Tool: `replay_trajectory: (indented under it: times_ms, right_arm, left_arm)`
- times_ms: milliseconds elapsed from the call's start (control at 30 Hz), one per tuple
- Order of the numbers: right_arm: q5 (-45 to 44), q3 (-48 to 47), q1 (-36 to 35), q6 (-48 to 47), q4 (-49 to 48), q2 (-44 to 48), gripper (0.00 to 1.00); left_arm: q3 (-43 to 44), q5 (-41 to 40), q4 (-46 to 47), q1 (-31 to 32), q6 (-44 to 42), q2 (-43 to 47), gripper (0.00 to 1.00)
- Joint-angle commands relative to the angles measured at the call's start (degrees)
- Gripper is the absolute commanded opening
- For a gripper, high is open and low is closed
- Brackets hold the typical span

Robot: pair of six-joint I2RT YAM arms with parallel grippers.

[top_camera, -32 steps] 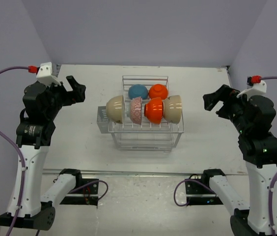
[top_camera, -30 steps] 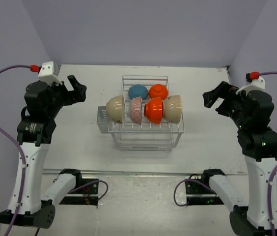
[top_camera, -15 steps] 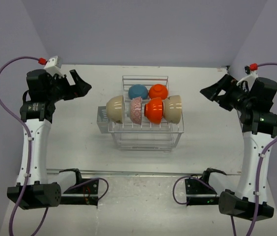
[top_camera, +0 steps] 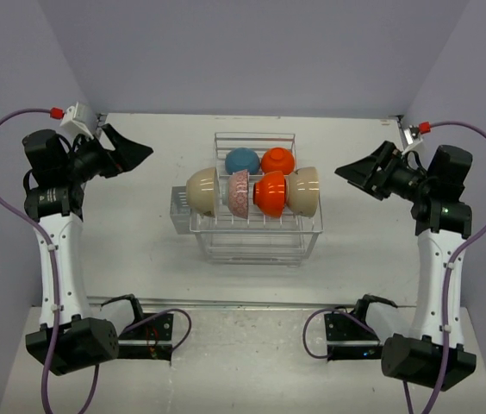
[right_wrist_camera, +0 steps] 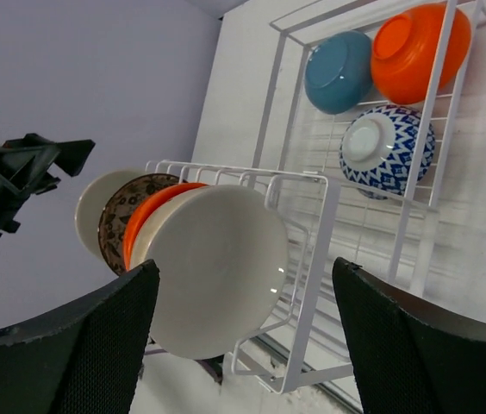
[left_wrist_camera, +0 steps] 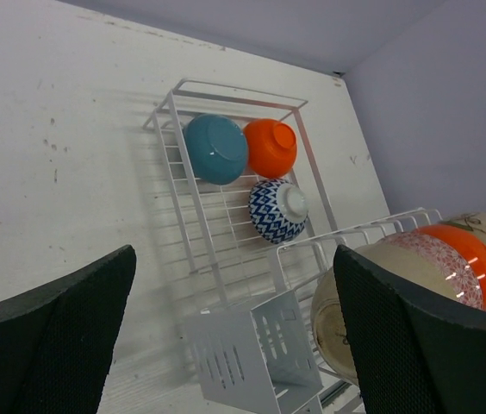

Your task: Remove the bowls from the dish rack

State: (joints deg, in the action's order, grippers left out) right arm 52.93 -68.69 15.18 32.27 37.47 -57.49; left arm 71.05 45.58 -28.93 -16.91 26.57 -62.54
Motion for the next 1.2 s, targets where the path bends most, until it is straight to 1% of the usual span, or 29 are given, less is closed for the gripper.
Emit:
replay_trajectory:
  times_ms: [0, 167, 300, 400, 467, 767, 867, 933, 1067, 1167]
  right_arm:
    - [7.62, 1.79, 0.2, 3.48, -8.02, 2.04, 0.81]
    - [11.14, 1.98, 0.03, 5.78, -11.28, 2.21, 0.8]
    - [13.34, 0.22, -1.64, 6.93, -11.28, 1.43, 0.8]
    - [12.82, -0.75, -2.96, 6.75, -10.49, 0.89, 0.75]
    - [13.25, -0.05, -3.75, 7.45, -11.98, 0.81, 0.75]
    - [9.3, 0.3, -11.3, 8.15, -12.86, -0.95, 0.74]
    - [8.16, 1.01, -12.63, 8.51, -13.65, -1.3, 0.72]
    - [8.16, 1.88, -12.98, 8.69, -14.62, -1.48, 0.7]
    - [7.98, 3.56, -13.59, 9.74, -16.73, -1.65, 0.64]
    - [7.55, 3.73, -14.73, 10.09, -17.35, -2.79, 0.62]
  left_arm:
    - [-0.56, 3.99, 3.53, -0.67, 1.91, 1.37, 0.95]
    - [-1.26, 4.16, 4.06, -0.58, 2.0, 1.46, 0.96]
    - [-1.52, 3.99, 4.23, -0.67, 1.91, 1.55, 0.96]
    - [-1.79, 4.25, 4.49, -0.67, 2.08, 1.64, 0.96]
    - [-1.7, 4.25, 4.49, -0.67, 2.09, 1.81, 0.96]
    - [-1.61, 4.43, 4.32, -0.67, 1.91, 1.81, 0.96]
    - [-1.61, 4.43, 4.41, -0.67, 1.91, 1.9, 0.96]
    - [-1.52, 4.51, 4.32, -0.67, 1.91, 1.72, 0.96]
    - [-1.61, 4.52, 4.58, -0.67, 2.0, 1.64, 0.97]
    - [-1.7, 4.69, 4.84, -0.67, 2.09, 1.55, 0.97]
